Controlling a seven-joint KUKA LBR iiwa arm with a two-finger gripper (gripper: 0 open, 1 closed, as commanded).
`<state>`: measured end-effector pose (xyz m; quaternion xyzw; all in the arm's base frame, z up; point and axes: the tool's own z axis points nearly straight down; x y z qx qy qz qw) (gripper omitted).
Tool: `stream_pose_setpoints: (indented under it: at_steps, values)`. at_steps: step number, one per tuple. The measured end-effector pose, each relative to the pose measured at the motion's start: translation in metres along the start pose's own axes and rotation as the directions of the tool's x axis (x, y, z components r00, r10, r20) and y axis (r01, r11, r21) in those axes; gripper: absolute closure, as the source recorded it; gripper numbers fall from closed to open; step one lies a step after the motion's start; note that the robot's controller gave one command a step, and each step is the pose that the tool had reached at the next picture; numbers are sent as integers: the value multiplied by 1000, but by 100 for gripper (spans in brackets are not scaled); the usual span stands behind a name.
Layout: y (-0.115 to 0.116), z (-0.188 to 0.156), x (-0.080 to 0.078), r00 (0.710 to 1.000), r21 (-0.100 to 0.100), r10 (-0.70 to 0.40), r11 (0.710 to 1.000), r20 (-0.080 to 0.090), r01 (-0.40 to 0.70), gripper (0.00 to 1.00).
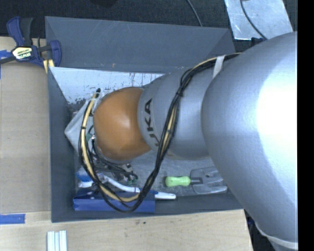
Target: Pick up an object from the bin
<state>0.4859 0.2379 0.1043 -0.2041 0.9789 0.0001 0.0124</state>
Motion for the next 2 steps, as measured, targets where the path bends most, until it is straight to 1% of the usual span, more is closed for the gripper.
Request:
stream_pose_setpoints:
  at_steps: [1, 2]
  values:
    - [0, -52, -4, 1000, 0, -1, 1000, 4, 1, 100]
    - [0, -74, -5, 1000, 0, -1, 1000, 9, 1, 100]
